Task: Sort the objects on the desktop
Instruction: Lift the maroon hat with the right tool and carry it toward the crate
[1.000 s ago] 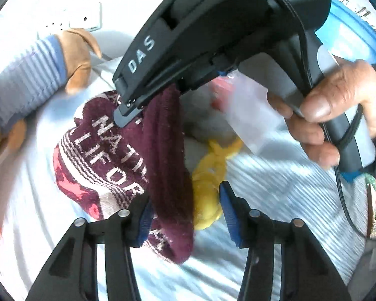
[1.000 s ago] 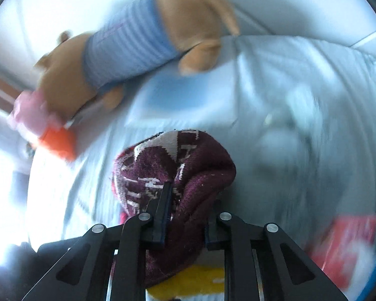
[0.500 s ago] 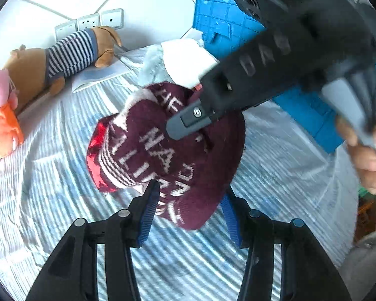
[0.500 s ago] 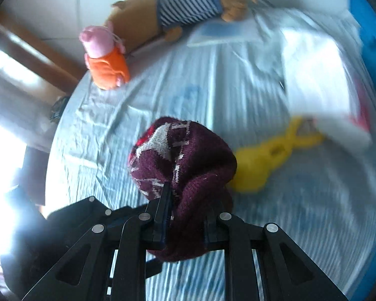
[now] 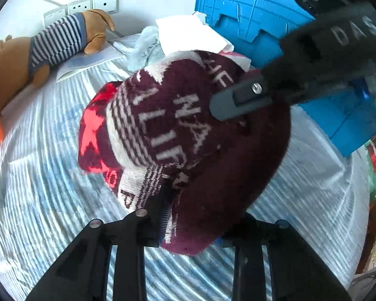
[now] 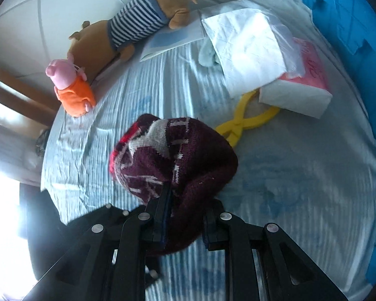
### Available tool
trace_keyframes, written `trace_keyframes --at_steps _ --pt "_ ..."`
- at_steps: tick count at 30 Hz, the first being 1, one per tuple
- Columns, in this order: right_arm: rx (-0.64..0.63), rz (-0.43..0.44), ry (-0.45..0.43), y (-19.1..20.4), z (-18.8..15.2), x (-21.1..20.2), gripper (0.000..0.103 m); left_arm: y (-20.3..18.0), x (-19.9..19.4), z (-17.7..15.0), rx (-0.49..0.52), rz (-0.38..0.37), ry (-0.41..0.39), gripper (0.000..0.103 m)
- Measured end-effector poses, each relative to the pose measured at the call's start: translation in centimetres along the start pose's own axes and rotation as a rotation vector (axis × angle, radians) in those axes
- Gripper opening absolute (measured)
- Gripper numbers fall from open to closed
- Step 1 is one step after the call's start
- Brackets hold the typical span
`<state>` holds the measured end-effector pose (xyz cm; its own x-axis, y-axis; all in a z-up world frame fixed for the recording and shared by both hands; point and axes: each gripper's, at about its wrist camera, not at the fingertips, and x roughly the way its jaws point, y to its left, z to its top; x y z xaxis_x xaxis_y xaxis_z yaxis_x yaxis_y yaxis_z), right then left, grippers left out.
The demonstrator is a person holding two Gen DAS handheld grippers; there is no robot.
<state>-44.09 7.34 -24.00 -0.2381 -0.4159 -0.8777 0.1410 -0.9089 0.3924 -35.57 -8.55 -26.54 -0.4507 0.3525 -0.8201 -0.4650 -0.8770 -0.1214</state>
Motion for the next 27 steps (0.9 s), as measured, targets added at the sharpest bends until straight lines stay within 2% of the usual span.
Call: trace_keyframes --at_steps 6,9,16,19,27 --pt "-0.008 0.016 -0.038 -0.5 -0.8 -1.3 0.02 -1.2 -0.8 0.3 0.063 0.037 -0.027 0.022" --pt "-0.071 0.006 -0.088 0.9 -1.0 -3.2 0.02 -2.0 -2.4 1.0 0.088 0.049 -0.058 0.022" --pt "-0.231 -0.023 -0.264 5.7 -1.6 -10.1 0.019 -2.8 -9.1 3.9 0.133 0.121 -0.186 0.022" --pt "-0.287 -0.035 -0.37 7.8 -2.0 -14.1 0.019 -3.7 -12.6 5.4 0.172 0.145 -0.258 0.022" --pt "-0.334 -0.033 -0.537 11.1 -2.8 -22.2 0.019 -6.0 -19.5 8.0 0.257 0.152 -0.376 0.022"
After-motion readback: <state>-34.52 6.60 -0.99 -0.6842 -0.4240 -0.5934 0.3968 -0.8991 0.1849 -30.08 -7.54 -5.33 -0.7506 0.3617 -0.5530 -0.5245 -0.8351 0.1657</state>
